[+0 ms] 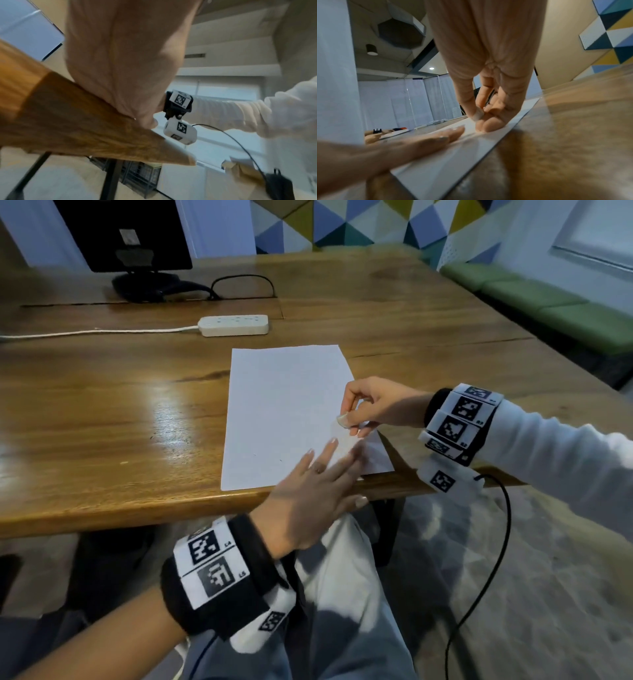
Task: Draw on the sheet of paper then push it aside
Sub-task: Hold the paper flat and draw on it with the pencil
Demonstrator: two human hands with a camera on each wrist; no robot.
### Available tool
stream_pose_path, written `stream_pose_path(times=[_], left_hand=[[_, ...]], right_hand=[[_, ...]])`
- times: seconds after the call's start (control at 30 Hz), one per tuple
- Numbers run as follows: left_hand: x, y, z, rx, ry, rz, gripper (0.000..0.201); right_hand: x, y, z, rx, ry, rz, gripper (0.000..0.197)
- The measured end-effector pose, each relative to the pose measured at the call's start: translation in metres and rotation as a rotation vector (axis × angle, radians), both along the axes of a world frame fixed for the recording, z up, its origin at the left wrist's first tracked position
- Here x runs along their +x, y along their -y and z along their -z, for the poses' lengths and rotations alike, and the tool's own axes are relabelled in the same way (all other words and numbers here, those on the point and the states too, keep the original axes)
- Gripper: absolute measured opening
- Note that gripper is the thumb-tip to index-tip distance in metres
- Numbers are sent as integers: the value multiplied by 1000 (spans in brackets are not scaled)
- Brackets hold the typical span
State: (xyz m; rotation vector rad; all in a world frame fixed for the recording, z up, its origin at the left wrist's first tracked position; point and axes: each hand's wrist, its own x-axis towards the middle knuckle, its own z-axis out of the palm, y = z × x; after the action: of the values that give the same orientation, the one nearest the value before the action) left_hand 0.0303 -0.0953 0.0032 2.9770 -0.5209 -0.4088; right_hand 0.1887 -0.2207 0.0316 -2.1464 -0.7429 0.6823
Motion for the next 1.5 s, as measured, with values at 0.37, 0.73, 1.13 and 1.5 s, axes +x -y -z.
stream_pose_path(times=[0.37, 0.73, 1.13, 1.5], left_hand=[[43, -43, -23, 136, -102, -263, 83], [70, -40, -27, 313, -377, -143, 85], [66, -34, -36, 356, -395, -143, 85], [56, -16, -50, 477, -324, -126, 71]], right_hand=[[6, -11, -6, -98, 304, -154, 15], [11, -32, -7, -187, 402, -363, 4], [9, -36, -10, -236, 418, -429, 6], [-5, -20, -8, -201, 223, -575, 6]])
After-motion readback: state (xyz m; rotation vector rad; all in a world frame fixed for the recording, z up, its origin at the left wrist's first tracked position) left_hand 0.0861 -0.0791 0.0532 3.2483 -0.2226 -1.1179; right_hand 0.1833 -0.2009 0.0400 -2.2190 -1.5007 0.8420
